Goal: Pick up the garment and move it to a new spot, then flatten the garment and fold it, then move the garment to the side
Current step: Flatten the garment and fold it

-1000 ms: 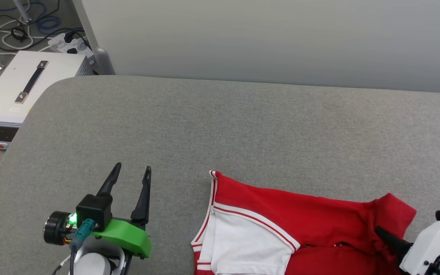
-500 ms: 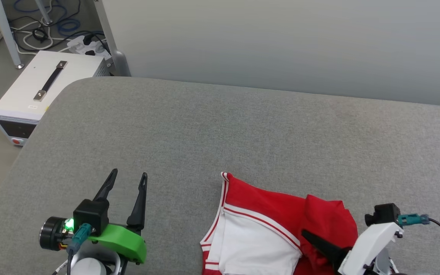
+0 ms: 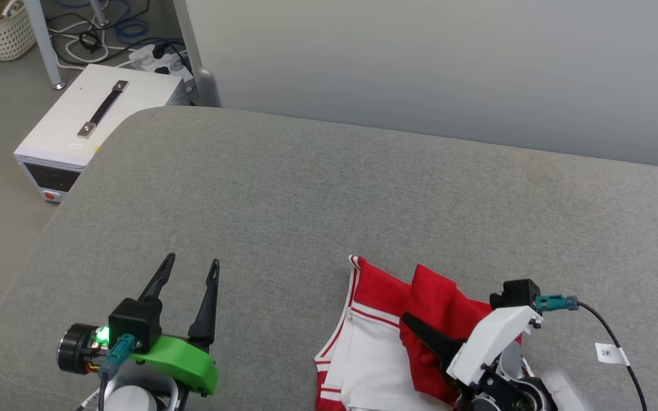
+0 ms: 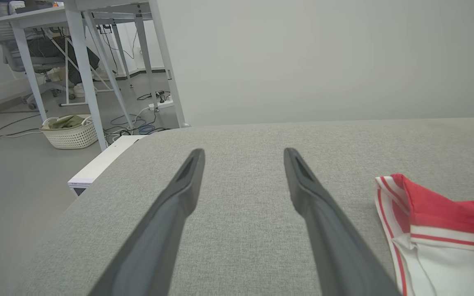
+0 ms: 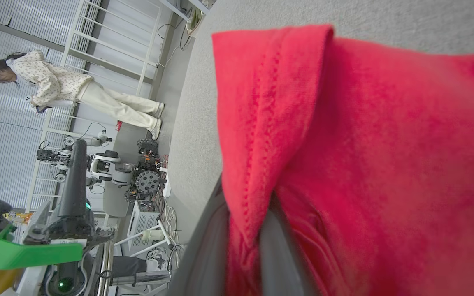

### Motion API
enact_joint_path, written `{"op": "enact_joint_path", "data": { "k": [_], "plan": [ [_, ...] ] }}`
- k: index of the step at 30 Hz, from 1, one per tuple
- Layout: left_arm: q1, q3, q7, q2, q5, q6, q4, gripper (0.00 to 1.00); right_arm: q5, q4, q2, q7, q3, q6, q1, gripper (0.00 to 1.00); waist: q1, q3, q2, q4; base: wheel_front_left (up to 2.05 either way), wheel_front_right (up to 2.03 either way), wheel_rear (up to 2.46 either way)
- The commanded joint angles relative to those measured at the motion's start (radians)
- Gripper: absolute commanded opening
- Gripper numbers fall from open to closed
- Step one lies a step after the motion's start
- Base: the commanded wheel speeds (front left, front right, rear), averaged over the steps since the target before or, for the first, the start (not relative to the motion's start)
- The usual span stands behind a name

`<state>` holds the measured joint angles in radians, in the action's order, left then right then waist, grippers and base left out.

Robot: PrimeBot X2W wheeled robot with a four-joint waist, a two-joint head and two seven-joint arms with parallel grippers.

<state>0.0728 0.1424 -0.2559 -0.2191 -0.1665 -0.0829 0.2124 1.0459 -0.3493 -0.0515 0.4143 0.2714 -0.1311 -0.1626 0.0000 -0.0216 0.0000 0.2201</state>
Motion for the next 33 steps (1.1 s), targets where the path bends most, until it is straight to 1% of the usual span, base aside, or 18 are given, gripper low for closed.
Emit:
{"op": "enact_joint_path", "data": {
  "k": [1,6,7,8,9,14,20,23,25,29,32,33],
  "plan": [
    [-0.003,-0.001,-0.006,0.003,0.008,-0.002,0.000,1.00,0.017,-0.024,0.001,-0.023,0.019,0.000,-0.028,0.00,0.0000,0.004,0.0000,0.011,0.00,0.00,0.00],
    [0.001,-0.004,-0.006,0.004,0.008,-0.003,0.003,1.00,0.002,-0.132,0.001,-0.084,0.061,0.000,-0.086,0.00,0.0000,0.010,0.0000,0.024,0.00,0.00,0.00],
    [0.002,-0.004,-0.006,0.005,0.008,-0.004,0.003,1.00,-0.010,-0.157,0.001,-0.095,0.069,0.000,-0.098,0.17,0.0000,0.011,0.0000,0.026,0.00,0.00,0.00],
    [0.003,-0.004,-0.006,0.007,0.008,-0.004,0.001,1.00,-0.018,-0.172,0.001,-0.102,0.079,0.000,-0.107,0.55,0.0000,0.012,0.0000,0.028,0.00,0.00,0.00],
    [0.003,-0.004,-0.006,0.009,0.008,-0.004,-0.001,1.00,-0.022,-0.185,0.001,-0.112,0.089,0.000,-0.117,1.00,0.0000,0.012,0.0000,0.029,0.00,0.00,0.00],
    [-0.002,-0.013,-0.006,0.008,0.007,-0.002,-0.002,1.00,-0.028,-0.203,0.001,-0.147,0.151,0.000,-0.149,1.00,0.0000,0.005,0.0000,0.026,0.00,0.00,0.00],
    [-0.011,-0.018,-0.006,0.009,0.008,-0.001,0.000,1.00,0.017,-0.144,0.001,-0.145,0.233,0.000,-0.169,1.00,0.0000,-0.010,0.0000,0.011,0.00,0.00,0.00],
    [-0.012,-0.017,-0.006,0.012,0.008,-0.002,-0.002,1.00,0.008,-0.122,0.001,-0.147,0.234,0.000,-0.179,1.00,0.0000,-0.015,0.0000,0.001,0.00,0.00,0.00],
    [-0.013,-0.016,-0.006,0.013,0.008,-0.003,-0.006,1.00,-0.031,-0.113,0.001,-0.148,0.217,0.000,-0.189,1.00,0.0000,-0.017,0.0000,-0.008,0.00,0.00,0.00],
    [-0.015,-0.014,-0.006,0.020,0.002,-0.006,-0.019,1.00,-0.205,-0.077,-0.007,-0.153,0.151,0.000,-0.208,1.00,0.0000,-0.019,0.0000,-0.033,0.00,0.00,0.00],
    [-0.014,-0.013,-0.006,0.029,-0.008,-0.009,-0.029,1.00,-0.346,-0.004,-0.055,-0.160,0.109,0.000,-0.207,1.00,0.0000,-0.016,0.0000,-0.056,0.00,0.00,0.00],
    [-0.013,-0.013,-0.006,0.032,-0.011,-0.010,-0.033,1.00,-0.377,0.018,-0.071,-0.166,0.092,0.000,-0.203,1.00,0.0000,-0.015,0.0000,-0.063,0.00,0.00,0.00]
  ]
}}
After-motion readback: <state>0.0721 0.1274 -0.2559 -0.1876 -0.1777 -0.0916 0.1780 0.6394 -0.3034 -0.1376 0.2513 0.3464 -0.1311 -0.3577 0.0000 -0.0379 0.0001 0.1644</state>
